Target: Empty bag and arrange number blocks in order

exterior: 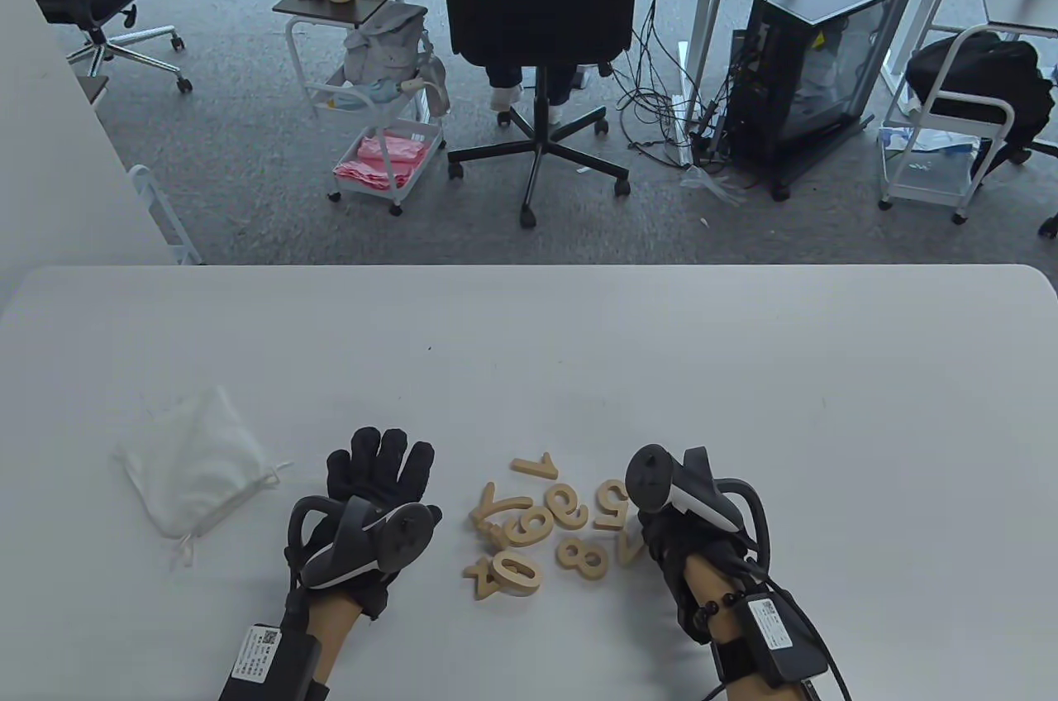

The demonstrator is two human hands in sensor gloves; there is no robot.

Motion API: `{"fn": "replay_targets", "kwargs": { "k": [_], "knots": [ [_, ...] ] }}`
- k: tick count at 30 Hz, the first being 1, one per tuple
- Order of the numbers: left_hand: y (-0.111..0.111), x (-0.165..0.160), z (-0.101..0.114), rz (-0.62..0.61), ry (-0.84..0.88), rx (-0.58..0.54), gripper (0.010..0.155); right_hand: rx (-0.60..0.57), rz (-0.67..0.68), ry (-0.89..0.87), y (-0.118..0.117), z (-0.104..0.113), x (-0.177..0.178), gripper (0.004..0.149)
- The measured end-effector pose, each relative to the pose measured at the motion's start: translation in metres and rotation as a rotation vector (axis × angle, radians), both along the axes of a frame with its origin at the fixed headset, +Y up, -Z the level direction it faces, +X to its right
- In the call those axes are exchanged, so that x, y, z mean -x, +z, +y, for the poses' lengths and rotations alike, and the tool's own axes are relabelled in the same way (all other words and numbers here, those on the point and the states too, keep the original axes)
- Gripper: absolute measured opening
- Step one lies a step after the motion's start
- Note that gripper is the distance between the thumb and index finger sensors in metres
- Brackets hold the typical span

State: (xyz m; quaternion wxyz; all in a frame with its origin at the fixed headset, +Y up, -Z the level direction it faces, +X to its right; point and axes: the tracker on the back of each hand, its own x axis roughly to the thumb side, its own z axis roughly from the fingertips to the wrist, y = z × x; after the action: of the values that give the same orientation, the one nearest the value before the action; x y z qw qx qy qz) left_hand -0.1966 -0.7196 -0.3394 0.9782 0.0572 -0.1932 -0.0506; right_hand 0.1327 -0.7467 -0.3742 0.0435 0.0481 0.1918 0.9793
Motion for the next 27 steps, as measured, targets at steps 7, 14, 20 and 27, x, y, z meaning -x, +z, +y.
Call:
{"fn": "replay_targets", "kwargs": {
  "k": [7, 14, 20, 27],
  "knots": [
    [0.004, -0.006, 0.002, -0.022, -0.001, -0.007, 0.076, -0.009, 0.003, 0.005, 0.0, 0.0, 0.0, 0.044],
    [0.008, -0.012, 0.003, -0.054, 0.004, -0.007, 0.075, -0.096, -0.011, -0.034, 0.004, 0.013, -0.005, 0.047],
    [0.016, -0.025, 0.006, -0.135, 0.005, -0.017, 0.075, -0.147, -0.014, -0.065, 0.009, 0.022, -0.007, 0.049],
    [0.039, -0.075, 0.009, -0.395, -0.098, 0.018, 0.076, -0.178, -0.031, -0.096, 0.01, 0.029, -0.014, 0.05]
  ]
}}
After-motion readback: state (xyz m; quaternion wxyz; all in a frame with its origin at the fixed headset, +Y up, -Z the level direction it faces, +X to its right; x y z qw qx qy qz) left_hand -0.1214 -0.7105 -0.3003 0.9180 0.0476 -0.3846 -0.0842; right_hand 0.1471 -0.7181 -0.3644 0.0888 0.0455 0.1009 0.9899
